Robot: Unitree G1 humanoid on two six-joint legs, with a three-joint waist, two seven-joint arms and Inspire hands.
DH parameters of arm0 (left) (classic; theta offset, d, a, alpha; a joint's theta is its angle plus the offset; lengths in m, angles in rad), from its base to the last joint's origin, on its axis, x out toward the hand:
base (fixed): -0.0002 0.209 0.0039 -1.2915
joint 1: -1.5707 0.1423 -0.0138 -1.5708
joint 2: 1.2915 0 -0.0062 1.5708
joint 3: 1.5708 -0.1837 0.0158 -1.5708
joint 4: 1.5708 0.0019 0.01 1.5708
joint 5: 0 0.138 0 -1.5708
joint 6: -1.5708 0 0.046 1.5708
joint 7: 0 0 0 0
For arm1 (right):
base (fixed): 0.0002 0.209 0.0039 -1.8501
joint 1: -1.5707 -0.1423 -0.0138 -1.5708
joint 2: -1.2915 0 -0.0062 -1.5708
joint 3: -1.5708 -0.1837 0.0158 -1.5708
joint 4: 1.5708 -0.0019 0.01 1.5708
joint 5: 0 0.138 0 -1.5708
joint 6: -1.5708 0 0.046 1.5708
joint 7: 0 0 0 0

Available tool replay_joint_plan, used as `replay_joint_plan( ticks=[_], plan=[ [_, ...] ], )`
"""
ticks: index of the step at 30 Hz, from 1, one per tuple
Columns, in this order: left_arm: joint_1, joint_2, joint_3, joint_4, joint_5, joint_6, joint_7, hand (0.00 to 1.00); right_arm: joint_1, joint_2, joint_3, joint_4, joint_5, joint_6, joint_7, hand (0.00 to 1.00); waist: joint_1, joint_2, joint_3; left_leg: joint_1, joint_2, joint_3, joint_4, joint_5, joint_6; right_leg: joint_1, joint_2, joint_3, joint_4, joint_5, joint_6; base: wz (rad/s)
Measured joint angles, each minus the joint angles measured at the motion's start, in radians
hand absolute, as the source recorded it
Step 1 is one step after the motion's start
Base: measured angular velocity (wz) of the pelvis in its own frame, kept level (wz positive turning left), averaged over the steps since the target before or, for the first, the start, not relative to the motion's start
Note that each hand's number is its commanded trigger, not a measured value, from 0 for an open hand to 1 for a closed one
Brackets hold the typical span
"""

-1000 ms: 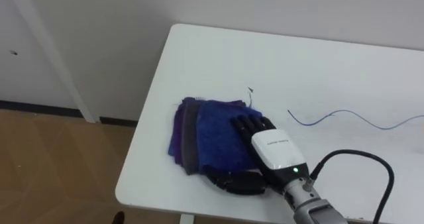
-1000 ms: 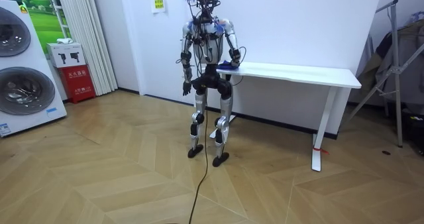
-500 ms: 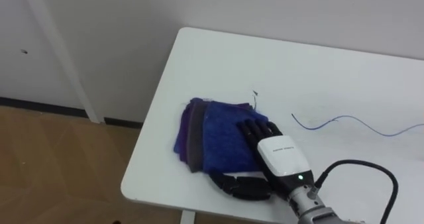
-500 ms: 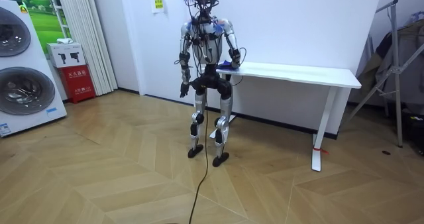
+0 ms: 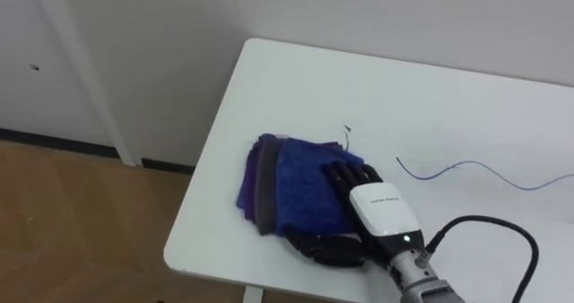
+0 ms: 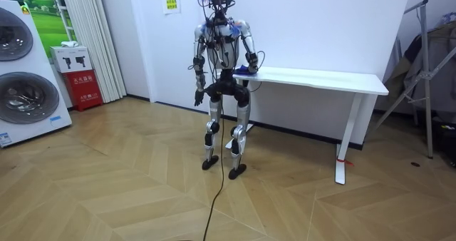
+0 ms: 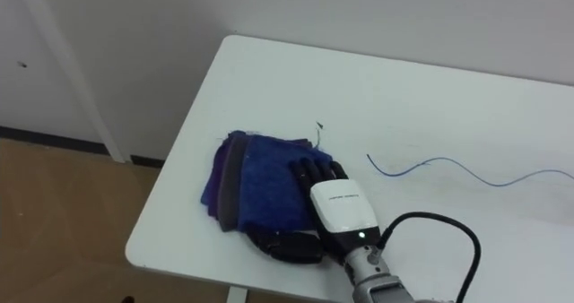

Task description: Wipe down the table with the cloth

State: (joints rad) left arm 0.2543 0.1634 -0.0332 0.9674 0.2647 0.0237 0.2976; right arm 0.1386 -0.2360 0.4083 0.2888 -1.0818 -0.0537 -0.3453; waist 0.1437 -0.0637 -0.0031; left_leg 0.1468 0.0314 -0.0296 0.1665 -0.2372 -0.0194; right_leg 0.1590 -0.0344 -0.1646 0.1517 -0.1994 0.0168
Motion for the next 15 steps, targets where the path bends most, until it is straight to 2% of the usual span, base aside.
replay_joint_plan(
  ticks=[5, 15],
  plan=[
    [-0.001, 0.003, 0.000, -0.003, 0.000, -0.001, 0.000, 0.00, -0.008, -0.004, -0.009, -0.108, 0.000, -0.001, -0.001, 0.00, -0.002, 0.009, 0.0048, -0.003, 0.000, 0.000, 0.001, 0.000, 0.000, -0.001, 0.000, -0.001, 0.001, 0.000, 0.000, 0.00],
    [0.007, 0.003, 0.001, -0.003, 0.013, -0.003, -0.007, 0.00, -0.042, -0.003, -0.009, -0.113, 0.001, -0.011, 0.009, 0.00, 0.004, 0.009, 0.0049, -0.002, 0.000, -0.001, -0.003, 0.000, 0.000, -0.001, 0.000, -0.009, -0.001, 0.000, 0.000, 0.00]
  ],
)
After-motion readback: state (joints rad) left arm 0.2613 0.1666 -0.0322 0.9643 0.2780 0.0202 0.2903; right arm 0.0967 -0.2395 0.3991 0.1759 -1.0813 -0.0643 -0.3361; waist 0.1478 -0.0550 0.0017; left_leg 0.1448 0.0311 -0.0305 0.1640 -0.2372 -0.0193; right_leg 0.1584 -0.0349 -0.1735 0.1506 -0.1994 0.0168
